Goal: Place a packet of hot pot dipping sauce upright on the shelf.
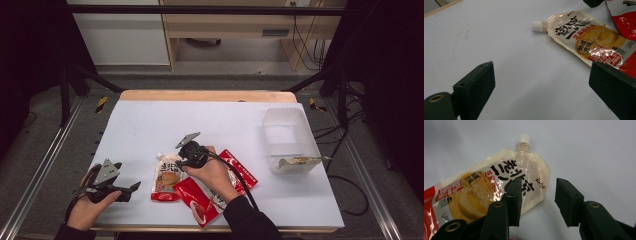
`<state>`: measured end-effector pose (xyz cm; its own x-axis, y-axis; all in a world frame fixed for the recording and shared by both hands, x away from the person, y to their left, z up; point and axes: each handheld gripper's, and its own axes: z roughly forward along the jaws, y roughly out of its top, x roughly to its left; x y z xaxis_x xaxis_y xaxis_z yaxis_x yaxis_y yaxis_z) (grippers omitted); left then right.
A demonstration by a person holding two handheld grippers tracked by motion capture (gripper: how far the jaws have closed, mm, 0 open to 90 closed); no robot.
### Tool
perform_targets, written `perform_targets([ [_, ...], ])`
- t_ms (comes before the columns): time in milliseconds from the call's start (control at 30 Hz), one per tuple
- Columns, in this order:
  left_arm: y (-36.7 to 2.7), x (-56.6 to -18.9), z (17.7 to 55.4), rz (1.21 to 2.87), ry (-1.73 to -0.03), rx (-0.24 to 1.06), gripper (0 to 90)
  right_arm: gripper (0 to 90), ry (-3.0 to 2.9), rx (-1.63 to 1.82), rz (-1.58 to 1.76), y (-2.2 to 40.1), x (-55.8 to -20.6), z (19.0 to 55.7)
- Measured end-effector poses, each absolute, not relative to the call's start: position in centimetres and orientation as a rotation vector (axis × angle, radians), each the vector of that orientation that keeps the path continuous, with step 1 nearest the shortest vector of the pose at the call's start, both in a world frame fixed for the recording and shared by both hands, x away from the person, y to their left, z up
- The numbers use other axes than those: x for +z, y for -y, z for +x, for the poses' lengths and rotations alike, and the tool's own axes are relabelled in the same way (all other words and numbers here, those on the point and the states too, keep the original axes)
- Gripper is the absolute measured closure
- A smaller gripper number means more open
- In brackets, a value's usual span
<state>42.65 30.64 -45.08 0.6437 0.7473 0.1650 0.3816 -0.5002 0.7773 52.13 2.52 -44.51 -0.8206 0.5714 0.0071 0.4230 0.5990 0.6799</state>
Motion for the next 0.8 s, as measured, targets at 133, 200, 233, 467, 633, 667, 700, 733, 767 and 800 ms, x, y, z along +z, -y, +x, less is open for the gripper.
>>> perform_targets([
  [133,-30.5,-45.1,42.7,2.134,-0.871,0.639,6.6,54.5,-2.625,1.034,0.863,-3.0,-45.2,52.8],
  [200,-30.5,-45.1,42.7,2.135,-0.869,0.638,6.6,53.4,-2.629,1.039,0.888,-3.1,-45.5,53.1],
  [233,-30.5,-45.1,42.7,2.139,-0.867,0.639,6.6,53.2,-2.629,1.042,0.899,-3.1,-45.6,53.3],
  [467,-30.5,-45.1,42.7,2.138,-0.866,0.638,6.7,52.3,-2.639,1.042,0.929,-3.2,-46.3,53.8],
  [633,-30.5,-45.1,42.7,2.139,-0.863,0.636,6.7,52.3,-2.660,1.013,0.919,-3.6,-46.6,53.6],
  [667,-30.5,-45.1,42.7,2.139,-0.863,0.635,6.7,52.9,-2.662,1.016,0.916,-3.7,-46.7,53.6],
  [700,-30.5,-45.1,42.7,2.139,-0.864,0.635,6.8,53.7,-2.664,1.014,0.915,-3.8,-46.7,53.6],
  [733,-30.4,-45.2,42.7,2.141,-0.863,0.635,6.7,54.5,-2.666,1.008,0.914,-3.8,-46.7,53.5],
  [767,-30.5,-45.1,42.7,2.145,-0.861,0.635,6.8,55.1,-2.665,1.004,0.916,-3.9,-46.7,53.5],
  [800,-30.4,-45.2,42.7,2.144,-0.860,0.633,6.8,55.6,-2.667,1.006,0.897,-3.9,-46.8,53.5],
])
